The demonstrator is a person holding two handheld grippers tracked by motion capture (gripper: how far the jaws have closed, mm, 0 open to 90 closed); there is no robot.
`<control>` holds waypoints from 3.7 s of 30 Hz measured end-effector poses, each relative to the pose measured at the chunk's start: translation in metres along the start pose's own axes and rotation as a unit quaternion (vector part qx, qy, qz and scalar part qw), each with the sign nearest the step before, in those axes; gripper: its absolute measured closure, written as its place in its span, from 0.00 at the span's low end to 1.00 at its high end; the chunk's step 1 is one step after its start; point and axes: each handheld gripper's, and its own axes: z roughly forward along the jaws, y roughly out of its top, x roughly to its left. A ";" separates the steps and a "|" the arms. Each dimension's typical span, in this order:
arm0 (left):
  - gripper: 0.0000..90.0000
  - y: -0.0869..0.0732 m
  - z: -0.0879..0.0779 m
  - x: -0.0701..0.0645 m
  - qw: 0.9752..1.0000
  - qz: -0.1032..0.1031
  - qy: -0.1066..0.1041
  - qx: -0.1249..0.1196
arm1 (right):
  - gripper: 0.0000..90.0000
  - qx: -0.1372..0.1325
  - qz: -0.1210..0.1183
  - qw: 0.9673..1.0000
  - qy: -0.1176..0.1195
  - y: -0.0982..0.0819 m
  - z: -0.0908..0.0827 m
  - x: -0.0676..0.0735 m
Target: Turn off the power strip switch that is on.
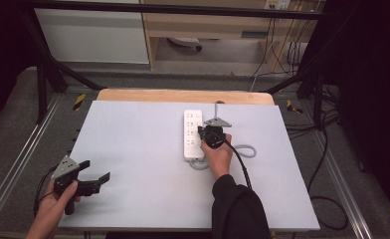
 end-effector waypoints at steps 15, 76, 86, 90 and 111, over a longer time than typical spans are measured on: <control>0.08 0.000 0.000 0.000 1.000 0.000 0.000 -0.001 | 1.00 -0.004 0.002 1.000 0.005 0.004 -0.001 0.001; 0.08 0.000 0.000 0.000 1.000 0.001 -0.003 0.000 | 0.22 -0.036 0.047 0.998 0.032 0.034 -0.037 -0.001; 0.08 -0.001 -0.001 0.000 1.000 0.004 -0.002 0.002 | 0.08 -0.037 0.045 0.998 0.030 0.039 -0.049 -0.001; 0.08 -0.001 -0.002 0.001 1.000 0.001 0.000 0.000 | 0.07 -0.042 0.036 0.998 0.031 0.043 -0.060 -0.003; 0.08 -0.002 -0.002 0.002 1.000 -0.003 0.002 0.000 | 0.07 -0.064 0.006 0.997 0.038 0.036 -0.113 -0.024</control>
